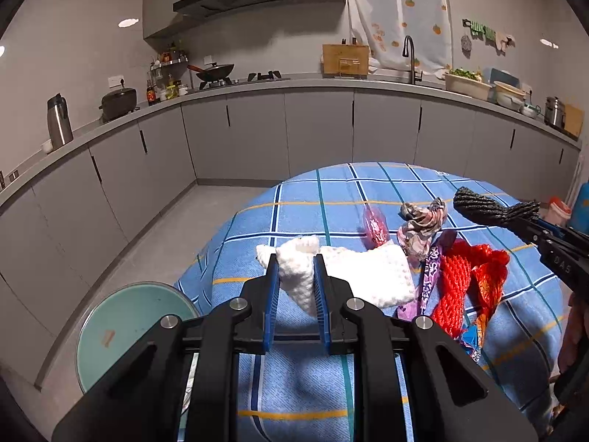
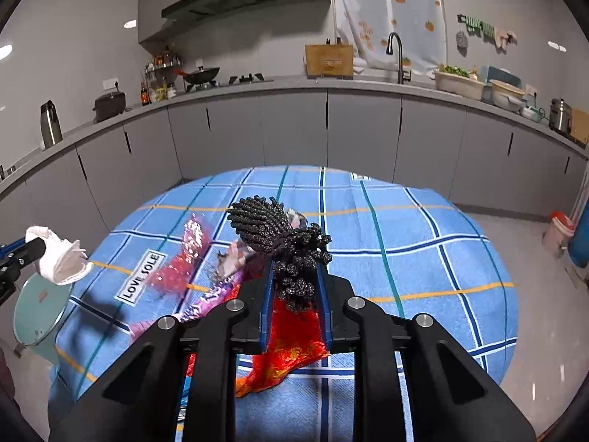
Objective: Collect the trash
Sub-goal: 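Carry the white cloth and black tassel bundle over the teal bucket with both tools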
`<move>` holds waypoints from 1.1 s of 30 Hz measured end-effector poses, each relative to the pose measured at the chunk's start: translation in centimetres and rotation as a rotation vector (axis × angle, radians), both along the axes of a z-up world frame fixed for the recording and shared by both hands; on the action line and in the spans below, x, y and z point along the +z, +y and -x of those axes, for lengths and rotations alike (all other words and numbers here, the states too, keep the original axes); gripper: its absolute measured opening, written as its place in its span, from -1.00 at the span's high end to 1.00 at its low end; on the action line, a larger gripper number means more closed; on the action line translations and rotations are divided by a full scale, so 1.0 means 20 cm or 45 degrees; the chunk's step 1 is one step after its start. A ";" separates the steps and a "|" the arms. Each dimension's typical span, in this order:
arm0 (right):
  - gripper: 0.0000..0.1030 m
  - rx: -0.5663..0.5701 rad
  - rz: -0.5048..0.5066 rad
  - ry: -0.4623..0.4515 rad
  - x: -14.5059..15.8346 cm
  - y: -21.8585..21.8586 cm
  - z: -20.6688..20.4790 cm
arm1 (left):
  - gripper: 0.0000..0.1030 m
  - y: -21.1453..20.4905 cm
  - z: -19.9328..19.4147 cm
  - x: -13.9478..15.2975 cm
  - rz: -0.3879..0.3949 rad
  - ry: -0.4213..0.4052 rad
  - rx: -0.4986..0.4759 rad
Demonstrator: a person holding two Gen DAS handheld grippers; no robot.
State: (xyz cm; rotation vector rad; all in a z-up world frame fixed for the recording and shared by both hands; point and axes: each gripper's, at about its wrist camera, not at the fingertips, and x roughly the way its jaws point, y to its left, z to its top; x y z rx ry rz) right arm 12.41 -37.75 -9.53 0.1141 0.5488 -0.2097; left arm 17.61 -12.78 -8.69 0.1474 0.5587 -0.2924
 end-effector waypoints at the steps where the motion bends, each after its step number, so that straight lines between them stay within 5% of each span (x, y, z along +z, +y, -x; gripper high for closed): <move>1: 0.60 -0.005 0.008 -0.012 0.01 0.01 0.01 | 0.64 0.00 0.00 0.01 0.003 -0.005 -0.002; 33: 0.59 0.222 -0.023 -0.089 0.13 0.41 -0.05 | 0.64 0.30 -0.02 0.06 0.009 -0.050 0.173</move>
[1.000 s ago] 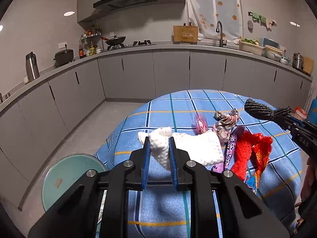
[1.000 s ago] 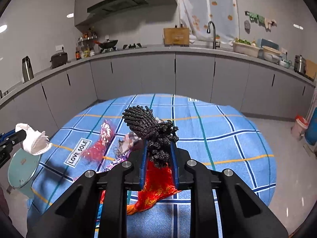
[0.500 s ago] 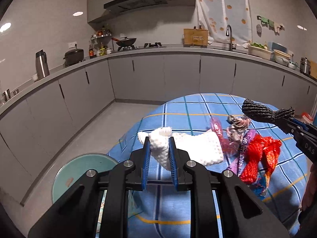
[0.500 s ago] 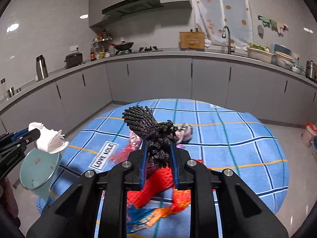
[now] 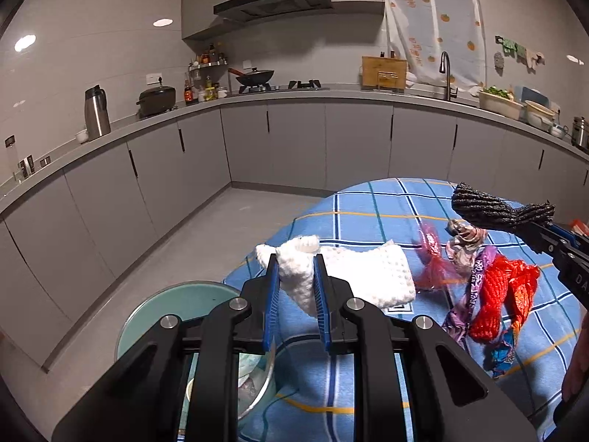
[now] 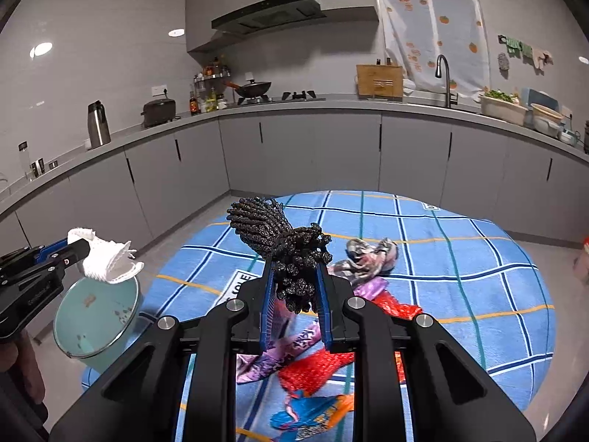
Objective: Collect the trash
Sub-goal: 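Carry the white cloth and black tassel bundle over the teal bucket with both tools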
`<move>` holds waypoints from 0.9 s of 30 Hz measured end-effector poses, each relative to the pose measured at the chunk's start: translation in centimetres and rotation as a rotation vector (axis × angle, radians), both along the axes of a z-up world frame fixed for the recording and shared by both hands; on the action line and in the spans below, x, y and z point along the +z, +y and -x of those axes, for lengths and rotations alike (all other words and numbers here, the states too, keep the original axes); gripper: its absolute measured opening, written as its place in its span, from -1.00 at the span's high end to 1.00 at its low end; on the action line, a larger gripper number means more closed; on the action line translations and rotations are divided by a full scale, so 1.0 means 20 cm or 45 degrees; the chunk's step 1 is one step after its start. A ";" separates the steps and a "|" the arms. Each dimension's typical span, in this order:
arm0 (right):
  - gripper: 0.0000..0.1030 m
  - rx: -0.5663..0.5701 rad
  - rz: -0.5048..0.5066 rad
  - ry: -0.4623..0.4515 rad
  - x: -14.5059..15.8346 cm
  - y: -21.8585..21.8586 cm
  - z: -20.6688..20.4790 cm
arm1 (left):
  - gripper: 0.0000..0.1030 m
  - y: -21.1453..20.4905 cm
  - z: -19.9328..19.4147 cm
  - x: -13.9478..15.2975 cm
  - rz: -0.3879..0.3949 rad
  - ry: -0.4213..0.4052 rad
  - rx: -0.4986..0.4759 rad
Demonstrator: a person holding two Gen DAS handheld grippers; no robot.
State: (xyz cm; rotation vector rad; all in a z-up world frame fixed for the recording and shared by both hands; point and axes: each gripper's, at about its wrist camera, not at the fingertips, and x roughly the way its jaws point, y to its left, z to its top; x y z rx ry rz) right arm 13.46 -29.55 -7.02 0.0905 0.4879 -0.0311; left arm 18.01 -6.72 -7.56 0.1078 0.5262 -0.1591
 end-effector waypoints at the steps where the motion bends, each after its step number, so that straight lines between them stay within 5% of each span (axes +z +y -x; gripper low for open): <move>1: 0.59 0.005 -0.001 0.000 0.00 0.01 0.00 | 0.64 0.01 0.00 0.00 -0.002 -0.001 0.005; 27: 0.59 0.232 0.000 -0.010 0.07 0.39 -0.12 | 0.64 0.44 -0.01 0.00 -0.032 -0.001 0.224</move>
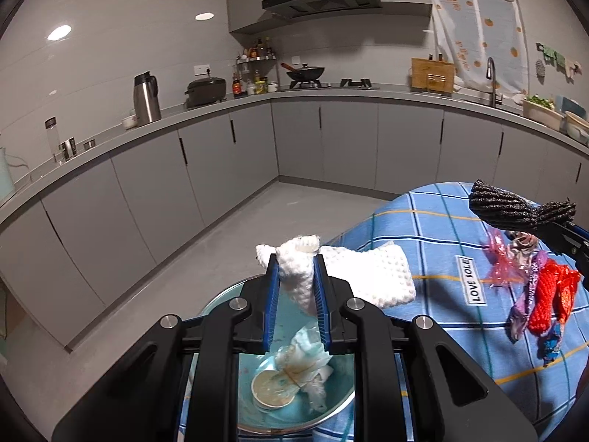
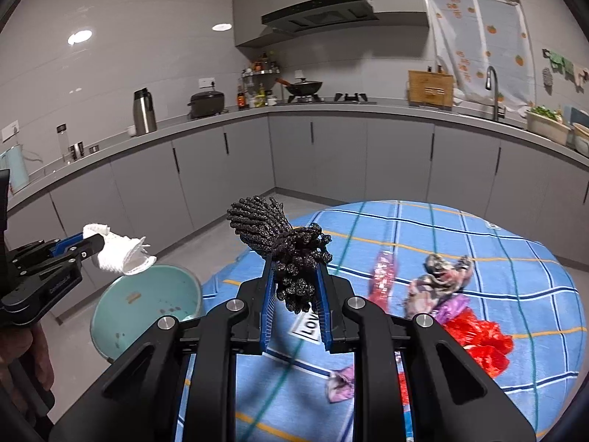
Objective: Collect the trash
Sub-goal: 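Carry the white cloth and black tassel bundle over the teal bucket with both tools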
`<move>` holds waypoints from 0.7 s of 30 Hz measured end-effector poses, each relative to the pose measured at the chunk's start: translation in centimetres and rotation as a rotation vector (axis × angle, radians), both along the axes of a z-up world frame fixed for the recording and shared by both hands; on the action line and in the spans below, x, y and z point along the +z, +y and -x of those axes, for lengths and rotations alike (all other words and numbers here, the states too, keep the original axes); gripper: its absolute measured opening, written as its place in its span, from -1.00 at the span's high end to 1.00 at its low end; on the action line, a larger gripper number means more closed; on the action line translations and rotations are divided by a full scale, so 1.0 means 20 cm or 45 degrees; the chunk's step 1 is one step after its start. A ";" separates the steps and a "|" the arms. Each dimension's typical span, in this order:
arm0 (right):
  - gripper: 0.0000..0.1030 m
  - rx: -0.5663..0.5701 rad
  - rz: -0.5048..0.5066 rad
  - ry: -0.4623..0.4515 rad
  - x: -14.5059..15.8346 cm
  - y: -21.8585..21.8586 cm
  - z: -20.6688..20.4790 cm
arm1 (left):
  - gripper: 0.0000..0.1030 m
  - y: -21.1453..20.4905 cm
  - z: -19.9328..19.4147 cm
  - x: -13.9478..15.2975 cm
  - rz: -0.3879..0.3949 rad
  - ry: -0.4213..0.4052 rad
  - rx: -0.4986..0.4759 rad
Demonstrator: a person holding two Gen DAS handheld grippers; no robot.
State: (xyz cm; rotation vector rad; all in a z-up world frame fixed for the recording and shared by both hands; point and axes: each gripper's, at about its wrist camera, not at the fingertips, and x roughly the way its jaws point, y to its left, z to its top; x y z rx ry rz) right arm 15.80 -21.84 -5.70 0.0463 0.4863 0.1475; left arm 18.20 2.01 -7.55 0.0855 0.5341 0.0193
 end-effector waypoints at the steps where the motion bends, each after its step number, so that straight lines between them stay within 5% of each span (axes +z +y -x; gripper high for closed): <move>1: 0.59 0.009 0.000 0.001 0.00 0.01 -0.01 | 0.63 0.01 0.00 0.00 0.000 0.002 0.007; 21: 0.59 0.231 0.002 0.072 -0.09 0.41 -0.10 | 0.63 0.28 -0.05 -0.14 0.042 0.107 0.127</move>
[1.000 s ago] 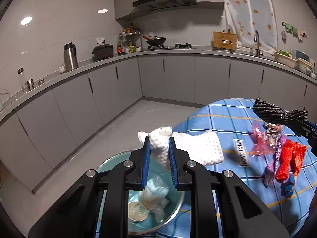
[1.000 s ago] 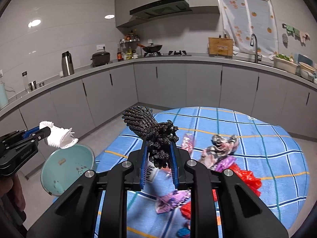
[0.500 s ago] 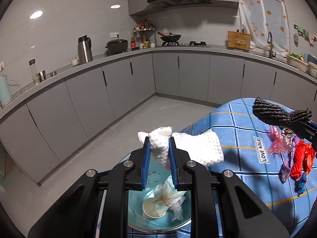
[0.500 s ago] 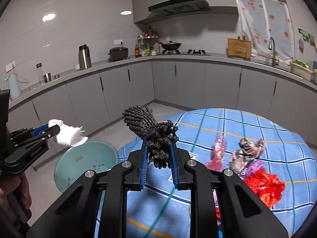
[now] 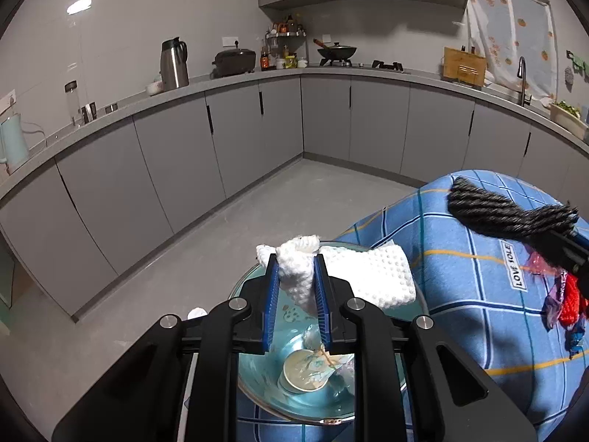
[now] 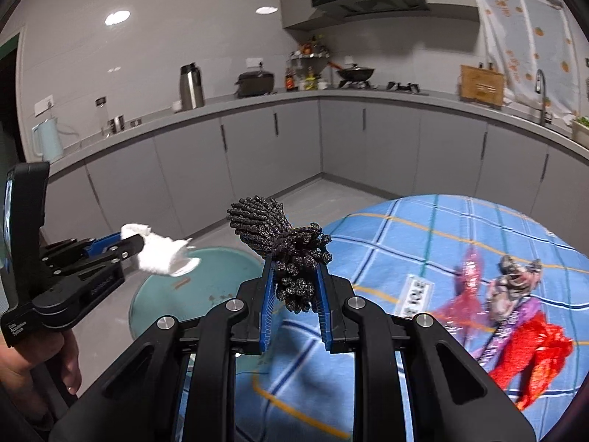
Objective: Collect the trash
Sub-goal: 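Carry the white cloth and black tassel bundle over the teal bucket with both tools, then open both tools to drop the cloth and tassel bundle into the bucket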
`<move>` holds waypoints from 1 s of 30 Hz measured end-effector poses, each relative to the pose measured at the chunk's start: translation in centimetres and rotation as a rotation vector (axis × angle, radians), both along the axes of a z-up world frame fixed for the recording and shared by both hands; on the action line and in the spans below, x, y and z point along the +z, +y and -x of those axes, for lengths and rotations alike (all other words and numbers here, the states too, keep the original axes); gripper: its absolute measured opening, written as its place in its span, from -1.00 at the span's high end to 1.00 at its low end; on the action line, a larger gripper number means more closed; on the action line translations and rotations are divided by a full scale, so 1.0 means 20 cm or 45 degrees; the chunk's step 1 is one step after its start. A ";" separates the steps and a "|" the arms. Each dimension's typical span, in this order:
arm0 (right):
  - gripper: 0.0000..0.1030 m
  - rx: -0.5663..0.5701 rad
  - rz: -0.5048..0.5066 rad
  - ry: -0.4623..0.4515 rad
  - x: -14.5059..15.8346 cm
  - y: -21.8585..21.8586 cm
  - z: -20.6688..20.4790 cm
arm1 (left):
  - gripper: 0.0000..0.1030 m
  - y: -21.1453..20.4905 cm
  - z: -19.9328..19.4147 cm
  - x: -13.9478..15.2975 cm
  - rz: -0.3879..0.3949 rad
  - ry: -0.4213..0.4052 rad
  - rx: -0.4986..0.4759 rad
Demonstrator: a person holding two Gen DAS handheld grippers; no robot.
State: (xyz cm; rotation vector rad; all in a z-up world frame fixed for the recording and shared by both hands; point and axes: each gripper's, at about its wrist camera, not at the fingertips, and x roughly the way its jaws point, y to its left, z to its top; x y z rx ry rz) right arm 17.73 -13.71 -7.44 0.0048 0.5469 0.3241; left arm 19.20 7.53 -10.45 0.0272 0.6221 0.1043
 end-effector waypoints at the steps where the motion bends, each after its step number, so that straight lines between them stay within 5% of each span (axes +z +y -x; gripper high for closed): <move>1: 0.59 0.015 -0.001 0.008 -0.01 0.03 -0.01 | 0.63 0.01 0.00 -0.01 -0.002 0.003 0.004; 30: 0.54 0.190 0.024 0.143 -0.24 0.39 -0.18 | 0.54 0.10 -0.08 -0.25 -0.007 0.133 0.048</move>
